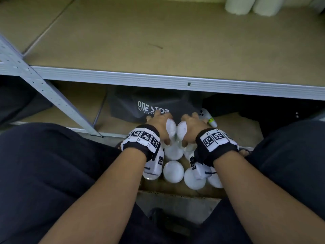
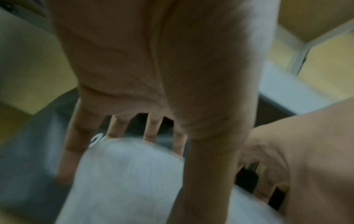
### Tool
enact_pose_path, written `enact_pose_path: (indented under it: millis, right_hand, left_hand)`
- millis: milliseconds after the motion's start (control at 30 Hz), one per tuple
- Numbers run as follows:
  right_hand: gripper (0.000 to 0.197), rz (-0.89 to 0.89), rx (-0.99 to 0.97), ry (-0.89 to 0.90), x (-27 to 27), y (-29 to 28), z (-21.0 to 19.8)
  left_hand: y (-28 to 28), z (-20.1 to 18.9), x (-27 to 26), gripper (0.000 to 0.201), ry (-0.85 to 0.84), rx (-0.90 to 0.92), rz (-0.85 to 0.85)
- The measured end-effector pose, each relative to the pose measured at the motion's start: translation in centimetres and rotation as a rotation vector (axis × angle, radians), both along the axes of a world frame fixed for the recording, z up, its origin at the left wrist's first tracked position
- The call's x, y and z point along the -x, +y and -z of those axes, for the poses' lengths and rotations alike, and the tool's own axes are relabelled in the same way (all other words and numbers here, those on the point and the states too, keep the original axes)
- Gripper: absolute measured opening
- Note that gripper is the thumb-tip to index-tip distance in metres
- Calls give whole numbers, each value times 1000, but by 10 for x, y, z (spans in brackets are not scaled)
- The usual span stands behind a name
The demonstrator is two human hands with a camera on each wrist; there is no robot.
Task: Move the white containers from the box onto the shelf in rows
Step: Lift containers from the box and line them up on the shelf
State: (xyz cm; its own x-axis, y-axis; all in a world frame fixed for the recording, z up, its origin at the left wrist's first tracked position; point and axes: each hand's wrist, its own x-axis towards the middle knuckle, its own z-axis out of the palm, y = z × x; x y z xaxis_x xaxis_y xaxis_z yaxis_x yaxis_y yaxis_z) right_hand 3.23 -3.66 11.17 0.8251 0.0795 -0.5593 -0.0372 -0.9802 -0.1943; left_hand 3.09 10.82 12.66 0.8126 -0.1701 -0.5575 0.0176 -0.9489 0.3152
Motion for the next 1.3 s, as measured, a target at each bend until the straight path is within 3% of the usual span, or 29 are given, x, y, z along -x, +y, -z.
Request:
enact_pose_path:
  millis: [167, 300, 400, 633, 900, 1100, 1300]
  right_hand:
    - [84, 42, -22, -36, 17, -21, -79]
    - [87, 74, -123, -194, 37, -38, -137]
    - [87, 88, -201, -330, 48, -48, -170]
    - [69, 84, -333, -618, 45, -59, -216]
    - [46, 155, -496, -787, -1, -58, -204]
    - [45, 161, -493, -822, -25, -61, -174]
    - [46, 132, -464, -829, -29, -65, -171]
  left_hand:
    - [-12, -70, 3, 79, -60, 14, 124]
    - [-10, -123, 9, 92, -209, 80, 155]
    - [-7, -156, 17, 89, -347, 174, 143]
    - [-4, -191, 23, 80, -679, 384, 19]
    - [-14, -173, -10, 45, -922, 590, -211]
    - [-21, -149, -30, 34, -888, 568, -232]
    - [-20, -154, -34, 36, -843, 521, -185]
